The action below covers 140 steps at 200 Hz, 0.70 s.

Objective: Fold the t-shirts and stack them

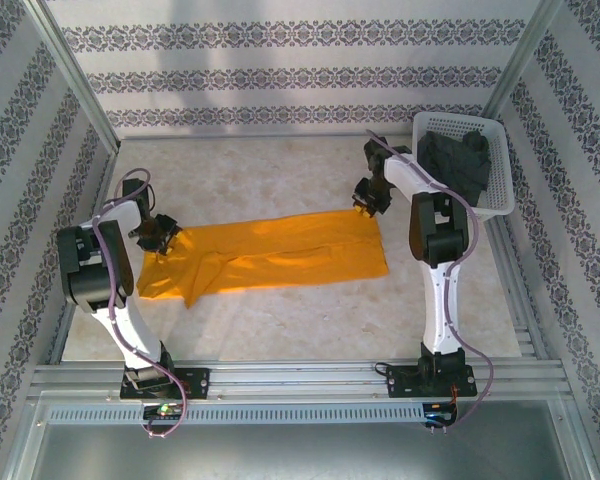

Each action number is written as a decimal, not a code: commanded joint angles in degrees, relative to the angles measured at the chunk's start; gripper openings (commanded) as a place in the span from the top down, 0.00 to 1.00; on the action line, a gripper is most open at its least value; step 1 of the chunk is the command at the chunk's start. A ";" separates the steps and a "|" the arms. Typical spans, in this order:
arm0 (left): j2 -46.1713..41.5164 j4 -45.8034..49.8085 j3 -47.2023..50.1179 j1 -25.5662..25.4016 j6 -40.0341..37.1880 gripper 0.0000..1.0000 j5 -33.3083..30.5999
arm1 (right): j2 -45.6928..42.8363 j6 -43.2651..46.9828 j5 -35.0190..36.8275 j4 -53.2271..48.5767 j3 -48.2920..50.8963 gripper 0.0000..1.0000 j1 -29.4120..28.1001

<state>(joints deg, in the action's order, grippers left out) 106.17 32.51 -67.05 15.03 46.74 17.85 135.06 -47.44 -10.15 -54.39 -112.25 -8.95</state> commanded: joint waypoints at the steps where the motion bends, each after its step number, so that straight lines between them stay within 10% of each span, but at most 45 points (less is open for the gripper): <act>1: 1.88 3.60 -2.72 0.57 -3.49 0.60 -1.73 | 4.73 1.68 1.29 -4.96 -7.02 0.82 0.88; 47: -8.30 3.22 -4.09 -1.96 -11.58 0.56 -8.80 | -2.61 13.42 -6.76 7.54 -5.26 0.69 -0.76; 98: -16.74 -8.90 11.09 -7.98 -17.65 0.50 8.80 | -23.61 18.88 -15.92 22.89 16.43 0.49 -6.27; 140: -14.27 -11.95 14.96 -12.99 -22.08 0.44 9.70 | -36.12 14.67 -21.94 32.93 34.91 0.46 -12.75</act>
<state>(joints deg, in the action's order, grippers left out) 90.78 24.73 -53.30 3.40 29.50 24.99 102.30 -31.24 -27.14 -28.32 -85.36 -19.27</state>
